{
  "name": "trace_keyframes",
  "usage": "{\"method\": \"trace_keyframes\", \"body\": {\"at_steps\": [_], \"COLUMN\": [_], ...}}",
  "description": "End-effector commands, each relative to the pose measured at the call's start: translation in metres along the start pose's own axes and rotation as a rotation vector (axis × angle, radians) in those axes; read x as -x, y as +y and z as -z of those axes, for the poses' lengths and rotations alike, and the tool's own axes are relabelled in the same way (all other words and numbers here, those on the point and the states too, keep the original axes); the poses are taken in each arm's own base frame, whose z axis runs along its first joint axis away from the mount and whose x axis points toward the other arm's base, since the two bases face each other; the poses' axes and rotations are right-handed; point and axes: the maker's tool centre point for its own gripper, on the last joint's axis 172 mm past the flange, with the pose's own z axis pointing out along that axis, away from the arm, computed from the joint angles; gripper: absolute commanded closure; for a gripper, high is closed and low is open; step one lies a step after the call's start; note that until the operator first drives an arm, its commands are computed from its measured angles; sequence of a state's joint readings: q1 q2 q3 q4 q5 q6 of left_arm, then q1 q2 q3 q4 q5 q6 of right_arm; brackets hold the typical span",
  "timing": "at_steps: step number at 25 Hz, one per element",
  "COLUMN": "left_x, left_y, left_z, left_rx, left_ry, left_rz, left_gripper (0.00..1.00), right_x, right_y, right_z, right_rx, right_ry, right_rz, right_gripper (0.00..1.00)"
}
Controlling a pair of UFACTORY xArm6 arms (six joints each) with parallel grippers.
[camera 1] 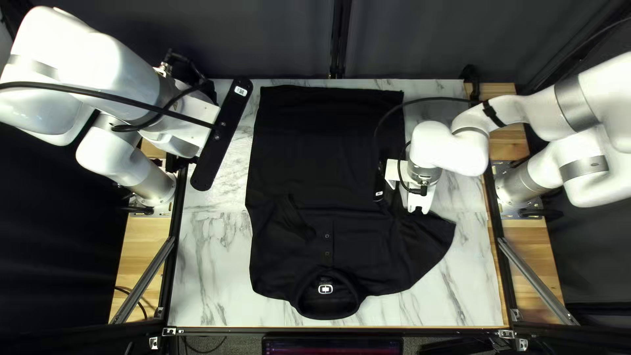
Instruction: Fold t-shirt
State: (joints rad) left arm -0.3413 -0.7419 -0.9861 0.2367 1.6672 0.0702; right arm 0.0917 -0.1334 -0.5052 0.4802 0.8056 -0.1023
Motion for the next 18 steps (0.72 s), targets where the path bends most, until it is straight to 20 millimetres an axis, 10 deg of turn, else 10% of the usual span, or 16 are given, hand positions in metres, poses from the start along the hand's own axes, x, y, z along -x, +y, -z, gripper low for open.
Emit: {"method": "trace_keyframes", "body": {"at_steps": [1, 9, 18], "left_x": [0.000, 0.000, 0.000], "left_y": [0.000, 0.000, 0.000], "left_z": [0.000, 0.000, 0.000], "left_rx": [0.000, 0.000, 0.000], "left_ry": [0.000, 0.000, 0.000], "left_rz": [0.000, 0.000, 0.000], "left_gripper": [0.00, 0.00, 0.00], "right_x": [0.016, 0.070, 0.088], "right_y": [-0.026, -0.041, -0.044], "right_z": [0.002, -0.006, 0.001], "right_rx": [-0.015, -0.050, -0.095], "right_ry": [-0.031, 0.003, 0.107], "right_rz": [-0.052, -0.171, -0.293], "right_gripper": [1.00, 1.00, 1.00]}}
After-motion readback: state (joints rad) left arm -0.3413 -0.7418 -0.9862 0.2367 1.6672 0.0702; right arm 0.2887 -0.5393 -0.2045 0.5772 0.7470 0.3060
